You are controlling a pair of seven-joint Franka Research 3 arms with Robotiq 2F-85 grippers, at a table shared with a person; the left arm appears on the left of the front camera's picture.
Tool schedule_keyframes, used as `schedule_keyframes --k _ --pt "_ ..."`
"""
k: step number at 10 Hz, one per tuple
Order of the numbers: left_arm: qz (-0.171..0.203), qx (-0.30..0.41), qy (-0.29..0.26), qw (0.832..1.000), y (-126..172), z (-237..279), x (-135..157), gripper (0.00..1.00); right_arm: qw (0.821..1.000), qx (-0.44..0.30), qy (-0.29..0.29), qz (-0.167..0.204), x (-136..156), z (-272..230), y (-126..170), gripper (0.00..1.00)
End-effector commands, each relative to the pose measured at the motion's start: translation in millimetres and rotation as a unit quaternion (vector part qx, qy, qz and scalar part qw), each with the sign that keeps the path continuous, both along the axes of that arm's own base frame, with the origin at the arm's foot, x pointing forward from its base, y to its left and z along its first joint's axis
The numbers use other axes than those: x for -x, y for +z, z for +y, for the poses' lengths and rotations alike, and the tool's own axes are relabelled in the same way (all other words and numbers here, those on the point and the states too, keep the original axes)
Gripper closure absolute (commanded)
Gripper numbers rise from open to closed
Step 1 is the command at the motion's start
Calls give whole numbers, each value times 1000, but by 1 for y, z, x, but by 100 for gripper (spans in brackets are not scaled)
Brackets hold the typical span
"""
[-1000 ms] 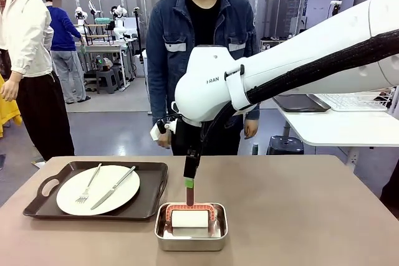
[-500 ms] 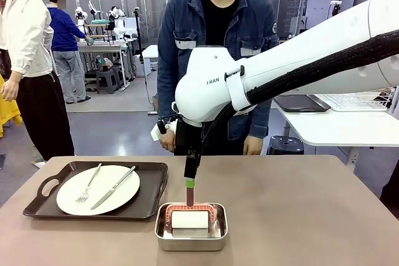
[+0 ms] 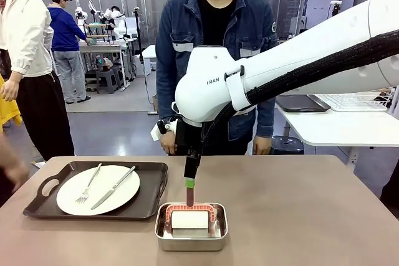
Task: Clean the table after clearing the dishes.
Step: When the right (or left) Handle tray is removed, use the right hand (or left hand) to clean the right (or left) side of the table with the Lint Roller.
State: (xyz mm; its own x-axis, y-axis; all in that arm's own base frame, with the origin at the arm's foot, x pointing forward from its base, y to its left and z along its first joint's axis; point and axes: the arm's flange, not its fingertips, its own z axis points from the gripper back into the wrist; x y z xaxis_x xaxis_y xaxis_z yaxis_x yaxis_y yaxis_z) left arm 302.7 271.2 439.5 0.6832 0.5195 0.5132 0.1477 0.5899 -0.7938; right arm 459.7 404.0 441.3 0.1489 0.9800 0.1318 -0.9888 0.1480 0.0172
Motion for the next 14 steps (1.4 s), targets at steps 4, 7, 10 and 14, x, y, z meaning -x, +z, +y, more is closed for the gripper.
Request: schedule_keyframes --k 4,7,10,14 --pt "-9 -1 -5 1000 0 2 2 0 1000 0 0 0 0 0 0 3" --pt "-9 -1 -5 1000 0 2 2 0 984 -146 -101 24 -4 -97 16 0" --pt "-9 -1 -5 1000 0 2 2 0 922 -319 -193 107 11 -176 13 0" --pt "-9 -1 -5 1000 0 2 2 0 813 -487 -238 214 58 -282 7 0"
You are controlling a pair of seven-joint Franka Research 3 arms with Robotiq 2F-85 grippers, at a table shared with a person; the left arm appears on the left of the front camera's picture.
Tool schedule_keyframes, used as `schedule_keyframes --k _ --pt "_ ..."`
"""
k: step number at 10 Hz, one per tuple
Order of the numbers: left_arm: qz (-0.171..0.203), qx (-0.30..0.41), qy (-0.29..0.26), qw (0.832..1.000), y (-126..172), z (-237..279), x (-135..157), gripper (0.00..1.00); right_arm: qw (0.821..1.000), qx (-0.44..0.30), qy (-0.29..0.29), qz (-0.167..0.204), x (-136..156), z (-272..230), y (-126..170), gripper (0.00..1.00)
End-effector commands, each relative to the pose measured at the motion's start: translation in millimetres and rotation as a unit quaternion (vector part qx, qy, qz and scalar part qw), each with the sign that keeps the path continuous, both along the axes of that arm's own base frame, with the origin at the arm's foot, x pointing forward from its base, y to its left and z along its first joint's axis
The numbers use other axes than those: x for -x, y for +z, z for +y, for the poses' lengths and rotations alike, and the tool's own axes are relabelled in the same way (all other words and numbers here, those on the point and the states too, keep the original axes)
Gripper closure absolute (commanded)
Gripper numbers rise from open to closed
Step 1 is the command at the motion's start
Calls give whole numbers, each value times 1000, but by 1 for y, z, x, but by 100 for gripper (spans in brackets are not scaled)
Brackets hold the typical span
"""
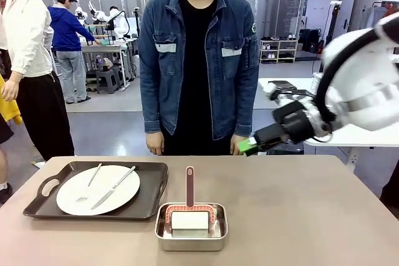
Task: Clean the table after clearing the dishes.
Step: When the right (or left) Handle tray is removed, use the right hand (or left hand) to clean the right (or left) side of the table with the Lint Roller.
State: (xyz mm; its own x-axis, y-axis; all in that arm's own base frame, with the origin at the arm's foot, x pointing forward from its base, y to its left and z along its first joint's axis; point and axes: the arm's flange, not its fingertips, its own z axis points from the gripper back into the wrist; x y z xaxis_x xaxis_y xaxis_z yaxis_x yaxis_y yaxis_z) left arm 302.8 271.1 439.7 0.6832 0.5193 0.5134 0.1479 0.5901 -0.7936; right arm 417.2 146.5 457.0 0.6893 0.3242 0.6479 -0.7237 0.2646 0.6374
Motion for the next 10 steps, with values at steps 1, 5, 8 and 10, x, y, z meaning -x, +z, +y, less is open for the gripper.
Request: schedule_keyframes --k 1,5,8,10 --pt "-9 -1 -5 1000 0 2 2 0 997 -60 -41 23 26 -52 -15 0" --pt "-9 -1 -5 1000 0 2 2 0 977 -101 -165 87 79 -207 -45 0" --pt "-9 -1 -5 1000 0 2 2 0 961 -133 -217 109 120 -303 -55 0" --pt "-9 -1 -5 1000 0 2 2 0 951 -105 -266 115 150 -347 -34 0"
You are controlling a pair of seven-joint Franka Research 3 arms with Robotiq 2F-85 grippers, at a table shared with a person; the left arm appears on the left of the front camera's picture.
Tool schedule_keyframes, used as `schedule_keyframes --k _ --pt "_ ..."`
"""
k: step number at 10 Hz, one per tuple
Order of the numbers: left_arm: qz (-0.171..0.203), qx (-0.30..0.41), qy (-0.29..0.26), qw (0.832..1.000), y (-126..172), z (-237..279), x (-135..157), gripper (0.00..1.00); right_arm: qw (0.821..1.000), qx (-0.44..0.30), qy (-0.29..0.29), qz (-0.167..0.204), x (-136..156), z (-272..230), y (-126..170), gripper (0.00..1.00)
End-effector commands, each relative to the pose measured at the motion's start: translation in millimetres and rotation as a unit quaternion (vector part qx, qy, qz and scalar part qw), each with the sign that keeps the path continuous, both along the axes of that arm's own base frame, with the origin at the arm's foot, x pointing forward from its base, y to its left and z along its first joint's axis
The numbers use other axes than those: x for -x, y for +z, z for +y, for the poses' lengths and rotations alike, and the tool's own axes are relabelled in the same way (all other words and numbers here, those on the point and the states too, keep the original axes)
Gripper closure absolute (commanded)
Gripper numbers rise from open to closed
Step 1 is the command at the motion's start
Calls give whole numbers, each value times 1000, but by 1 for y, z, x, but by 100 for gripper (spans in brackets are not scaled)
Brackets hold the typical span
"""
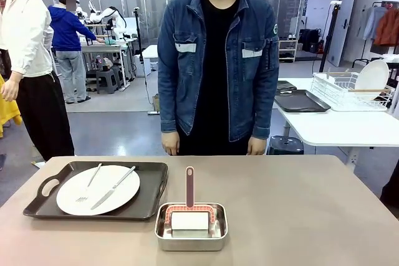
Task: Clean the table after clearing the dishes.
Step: When the right (or left) Handle tray is removed, use the right hand (or left hand) to clean the right (or left) side of the table with the Lint Roller.
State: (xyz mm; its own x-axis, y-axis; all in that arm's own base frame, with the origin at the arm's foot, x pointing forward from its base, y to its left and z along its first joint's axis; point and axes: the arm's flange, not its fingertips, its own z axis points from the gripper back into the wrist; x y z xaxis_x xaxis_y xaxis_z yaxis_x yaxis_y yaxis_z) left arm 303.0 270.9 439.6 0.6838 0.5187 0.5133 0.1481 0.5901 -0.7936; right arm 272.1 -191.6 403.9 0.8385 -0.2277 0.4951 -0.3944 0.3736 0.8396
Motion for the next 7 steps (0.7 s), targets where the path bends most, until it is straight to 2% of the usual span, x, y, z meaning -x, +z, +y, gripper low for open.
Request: schedule_keyframes --k 1,3,4,7 --pt "-9 -1 -5 1000 0 2 2 0 999 12 -46 -12 18 -24 36 0" --pt "-9 -1 -5 1000 0 2 2 0 994 43 -102 -17 35 -26 47 0" --pt "-9 -1 -5 1000 0 2 2 0 998 17 -49 -19 20 -35 30 0" --pt "-9 -1 -5 1000 0 2 2 0 998 17 -49 -19 20 -35 30 0"
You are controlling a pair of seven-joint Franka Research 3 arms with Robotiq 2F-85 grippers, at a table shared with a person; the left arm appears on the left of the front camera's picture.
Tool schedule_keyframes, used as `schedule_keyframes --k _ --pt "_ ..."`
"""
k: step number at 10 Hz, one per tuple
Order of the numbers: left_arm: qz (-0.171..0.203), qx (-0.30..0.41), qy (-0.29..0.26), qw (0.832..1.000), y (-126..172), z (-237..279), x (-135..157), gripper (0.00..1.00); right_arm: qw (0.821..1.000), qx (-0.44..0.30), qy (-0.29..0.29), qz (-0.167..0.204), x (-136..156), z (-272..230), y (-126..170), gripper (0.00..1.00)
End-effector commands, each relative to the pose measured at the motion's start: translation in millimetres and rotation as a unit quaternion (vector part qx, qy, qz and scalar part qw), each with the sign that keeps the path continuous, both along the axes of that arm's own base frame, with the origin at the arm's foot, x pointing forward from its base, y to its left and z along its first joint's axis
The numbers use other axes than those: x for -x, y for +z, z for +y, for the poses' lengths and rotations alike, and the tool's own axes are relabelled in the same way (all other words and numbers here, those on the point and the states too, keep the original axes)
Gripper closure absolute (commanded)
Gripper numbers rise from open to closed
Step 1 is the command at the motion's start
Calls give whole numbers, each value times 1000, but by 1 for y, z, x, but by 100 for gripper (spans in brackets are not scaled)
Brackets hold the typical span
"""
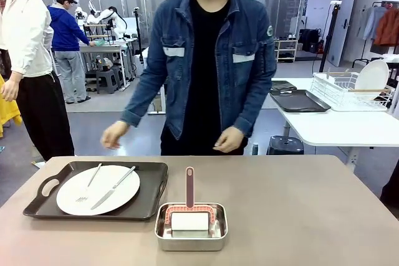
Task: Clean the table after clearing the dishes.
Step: When the right (or left) Handle tray is removed, use the right hand (or left hand) to clean the right (or left) side of the table with the Lint Roller.
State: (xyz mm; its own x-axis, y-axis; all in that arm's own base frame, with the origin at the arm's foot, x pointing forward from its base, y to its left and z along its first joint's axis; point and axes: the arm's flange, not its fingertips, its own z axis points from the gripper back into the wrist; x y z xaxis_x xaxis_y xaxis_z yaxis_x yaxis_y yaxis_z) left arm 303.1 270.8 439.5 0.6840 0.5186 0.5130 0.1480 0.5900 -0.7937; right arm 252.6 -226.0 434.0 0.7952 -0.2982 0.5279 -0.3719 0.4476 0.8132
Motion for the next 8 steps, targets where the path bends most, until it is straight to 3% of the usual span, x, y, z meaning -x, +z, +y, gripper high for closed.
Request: schedule_keyframes --k 1,8 --pt "-9 -1 -5 1000 0 2 2 0 1000 -2 7 -5 0 -1 0 0" --pt "-9 -1 -5 1000 0 2 2 0 1000 -2 7 -5 0 -1 0 0"
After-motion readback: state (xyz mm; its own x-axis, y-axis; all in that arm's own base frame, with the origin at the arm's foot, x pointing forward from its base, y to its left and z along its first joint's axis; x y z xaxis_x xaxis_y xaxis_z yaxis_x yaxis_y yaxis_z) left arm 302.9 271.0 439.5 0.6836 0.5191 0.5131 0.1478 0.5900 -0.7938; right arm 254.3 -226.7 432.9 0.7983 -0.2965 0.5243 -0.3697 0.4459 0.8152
